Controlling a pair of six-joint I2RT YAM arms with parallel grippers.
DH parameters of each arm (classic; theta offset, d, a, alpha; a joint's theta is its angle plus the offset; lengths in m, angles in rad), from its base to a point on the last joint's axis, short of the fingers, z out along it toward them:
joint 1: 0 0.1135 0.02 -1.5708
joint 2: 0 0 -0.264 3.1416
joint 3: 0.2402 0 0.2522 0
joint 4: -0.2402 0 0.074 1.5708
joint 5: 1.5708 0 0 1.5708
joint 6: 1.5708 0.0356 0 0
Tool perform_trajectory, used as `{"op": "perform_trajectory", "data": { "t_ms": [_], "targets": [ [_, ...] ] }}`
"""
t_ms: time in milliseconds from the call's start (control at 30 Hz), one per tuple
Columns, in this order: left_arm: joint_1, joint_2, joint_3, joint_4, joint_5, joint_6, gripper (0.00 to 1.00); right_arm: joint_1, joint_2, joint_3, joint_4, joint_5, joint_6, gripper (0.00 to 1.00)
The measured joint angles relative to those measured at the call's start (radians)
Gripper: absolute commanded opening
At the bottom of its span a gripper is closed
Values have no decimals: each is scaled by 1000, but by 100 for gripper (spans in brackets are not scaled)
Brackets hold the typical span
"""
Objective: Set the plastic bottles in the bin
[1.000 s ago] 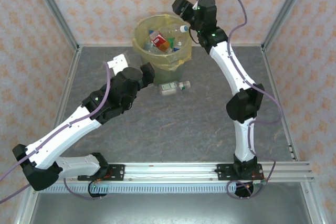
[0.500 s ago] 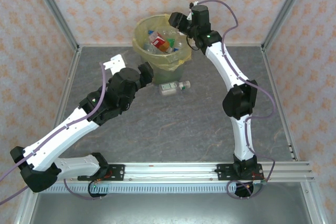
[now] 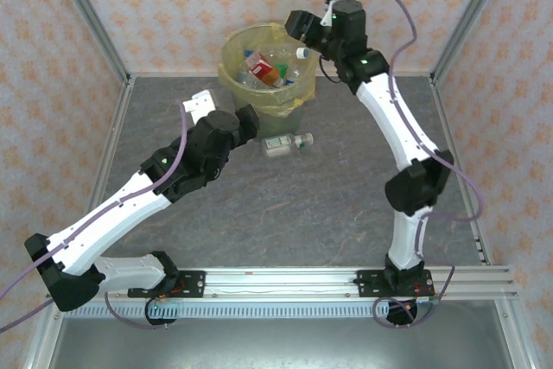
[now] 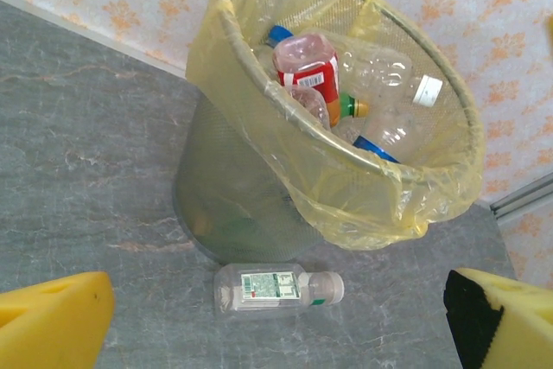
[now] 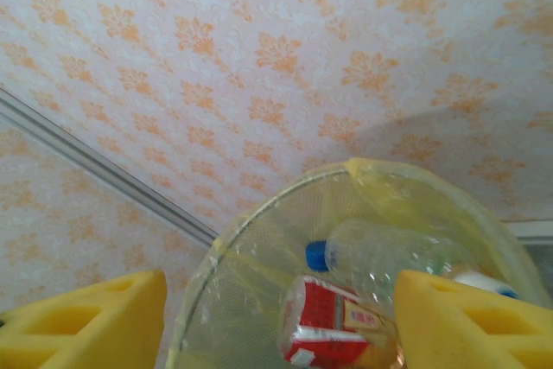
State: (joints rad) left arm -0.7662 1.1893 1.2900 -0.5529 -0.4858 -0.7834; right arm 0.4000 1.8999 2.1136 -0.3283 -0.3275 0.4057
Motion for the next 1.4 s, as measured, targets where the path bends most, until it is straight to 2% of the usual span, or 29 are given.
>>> {"op": "perform_trajectory", "data": {
  "t_ms": [267, 633, 967, 1133, 1400],
  "targets": [
    [-77, 120, 5, 15, 14, 29, 99, -97, -373, -585, 167, 28, 66, 70],
    [-118, 273, 127, 51, 53, 83, 99, -200, -572, -1018, 278, 13, 197, 69],
    [-118, 277, 161, 64, 29, 132, 99, -204, -539, -1281, 471, -111, 435, 65],
    [-118, 254, 155, 64, 11, 138, 99, -197, -438, -1339, 614, -173, 572, 64],
    [-118, 179, 123, 56, -28, 138, 99, -109, -278, -1344, 783, -209, 724, 61]
  ]
}}
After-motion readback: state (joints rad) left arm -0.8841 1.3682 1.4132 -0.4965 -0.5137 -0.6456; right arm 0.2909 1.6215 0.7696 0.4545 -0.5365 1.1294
